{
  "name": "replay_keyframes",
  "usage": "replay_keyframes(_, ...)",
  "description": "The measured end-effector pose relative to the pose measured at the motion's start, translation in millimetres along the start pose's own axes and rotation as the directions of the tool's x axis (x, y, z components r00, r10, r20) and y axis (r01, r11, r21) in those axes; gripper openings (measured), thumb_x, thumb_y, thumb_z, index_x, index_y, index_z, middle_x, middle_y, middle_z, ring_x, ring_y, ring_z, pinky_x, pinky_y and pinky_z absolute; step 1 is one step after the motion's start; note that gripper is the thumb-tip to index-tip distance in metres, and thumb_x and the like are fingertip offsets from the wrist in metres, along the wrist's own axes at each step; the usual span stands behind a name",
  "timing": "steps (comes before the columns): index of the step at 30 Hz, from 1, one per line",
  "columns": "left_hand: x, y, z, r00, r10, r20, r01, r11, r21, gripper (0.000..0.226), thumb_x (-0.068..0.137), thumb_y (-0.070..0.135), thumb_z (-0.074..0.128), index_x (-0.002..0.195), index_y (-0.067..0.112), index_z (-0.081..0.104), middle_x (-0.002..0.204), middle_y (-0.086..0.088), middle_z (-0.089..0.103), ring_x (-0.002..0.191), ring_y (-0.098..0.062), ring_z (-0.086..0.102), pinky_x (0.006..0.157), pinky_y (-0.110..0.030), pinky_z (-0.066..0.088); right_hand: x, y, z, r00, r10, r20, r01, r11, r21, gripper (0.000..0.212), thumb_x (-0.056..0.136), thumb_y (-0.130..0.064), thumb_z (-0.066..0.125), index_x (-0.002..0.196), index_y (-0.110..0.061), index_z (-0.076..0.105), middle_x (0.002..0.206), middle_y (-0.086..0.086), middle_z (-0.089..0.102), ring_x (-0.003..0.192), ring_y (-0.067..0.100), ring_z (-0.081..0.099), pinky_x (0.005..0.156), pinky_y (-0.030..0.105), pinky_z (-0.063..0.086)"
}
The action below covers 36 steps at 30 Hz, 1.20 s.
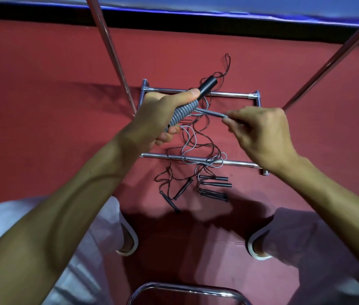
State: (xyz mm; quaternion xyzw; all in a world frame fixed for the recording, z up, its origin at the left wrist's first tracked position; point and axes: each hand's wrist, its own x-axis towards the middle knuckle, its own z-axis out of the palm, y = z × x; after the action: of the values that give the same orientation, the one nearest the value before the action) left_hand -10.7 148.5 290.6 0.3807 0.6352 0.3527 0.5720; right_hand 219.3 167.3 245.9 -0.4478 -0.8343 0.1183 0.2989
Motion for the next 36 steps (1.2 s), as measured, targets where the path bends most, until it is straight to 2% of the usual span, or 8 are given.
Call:
replay_keyframes(3,1,-3,0,0.999,0.033,0.013,-0.033,0.999,0.034,0.04,0.085,0.051,0.075,0.065,0.022,0.057,0.053,0.0,0.035,0.037,-0.013,0.032,0.046,-0.018,0.017,11,-8,-8,0.791,0.42,0.446,-0.611,0.595,0.522,0.022,0.101,-0.016,0.063,0.091,0.002,0.073,0.066,0.003,0.072,0.047,0.014,0.065,0.045,0.025,0.05)
replay_keyframes(5,4,-7,1,0.998,0.057,0.011,-0.058,0.996,0.061,0.043,0.083,0.05,0.078,0.056,0.022,0.059,0.056,-0.001,0.034,0.042,-0.015,0.034,0.046,-0.018,0.02,17,-9,-14,0.531,0.448,0.719,-0.84,0.167,0.516,0.021,0.1,-0.016,0.059,0.098,0.001,0.073,0.066,0.002,0.071,0.043,0.01,0.061,0.04,0.017,0.045)
replay_keyframes(7,5,-10,2,0.998,0.069,0.009,-0.07,0.994,0.083,0.042,0.082,0.051,0.078,0.056,0.023,0.062,0.058,-0.003,0.034,0.043,-0.016,0.035,0.046,-0.017,0.022,21,-6,-19,0.383,0.404,0.83,-0.907,-0.005,0.421,0.023,0.1,-0.019,0.056,0.101,-0.002,0.072,0.064,-0.004,0.067,0.039,0.004,0.053,0.037,0.013,0.039)
replay_keyframes(13,10,-18,4,0.982,0.176,-0.062,-0.161,0.969,0.186,0.044,0.086,0.053,0.075,0.08,0.009,0.074,0.052,-0.004,0.036,0.044,-0.019,0.037,0.039,-0.019,0.028,20,-7,-14,0.585,0.326,0.742,-0.808,0.308,0.502,0.032,0.104,-0.013,0.052,0.105,0.017,0.062,0.057,0.007,0.057,0.032,0.006,0.025,0.035,0.018,0.013)
replay_keyframes(20,15,-24,4,0.973,0.21,-0.099,-0.171,0.938,0.302,0.048,0.084,0.058,0.074,0.087,0.01,0.077,0.055,-0.002,0.037,0.049,-0.019,0.038,0.043,-0.023,0.03,11,-5,-27,0.852,0.236,0.467,-0.364,0.909,0.205,0.031,0.1,-0.024,0.066,0.077,-0.005,0.071,0.06,0.0,0.072,0.037,0.019,0.061,0.04,0.022,0.044)
replay_keyframes(25,17,-32,2,0.95,0.312,-0.001,-0.257,0.782,0.568,0.044,0.08,0.065,0.071,0.081,0.022,0.077,0.055,0.007,0.048,0.055,-0.014,0.045,0.057,-0.036,0.041,19,-2,-27,0.651,0.418,0.634,-0.755,0.443,0.484,0.033,0.103,-0.02,0.058,0.085,0.005,0.069,0.05,0.004,0.051,0.031,0.012,0.038,0.033,0.017,0.027)
replay_keyframes(31,11,-46,24,0.968,0.235,0.09,-0.223,0.636,0.739,0.046,0.073,0.072,0.073,0.088,0.029,0.073,0.067,0.008,0.062,0.067,-0.016,0.061,0.059,-0.03,0.043,19,12,-21,0.278,0.451,0.848,-0.957,0.056,0.284,0.029,0.105,-0.023,0.049,0.091,-0.003,0.064,0.052,-0.008,0.039,0.031,0.001,0.026,0.035,0.014,0.013)
replay_keyframes(36,-1,-48,30,0.934,0.33,0.135,-0.269,0.403,0.874,0.068,0.067,0.081,0.072,0.105,0.026,0.061,0.071,0.01,0.046,0.077,-0.025,0.053,0.066,-0.032,0.04,19,1,-10,0.388,0.411,0.825,-0.921,0.14,0.363,0.03,0.103,-0.019,0.053,0.089,0.004,0.067,0.049,-0.004,0.041,0.032,0.004,0.026,0.036,0.016,0.014)
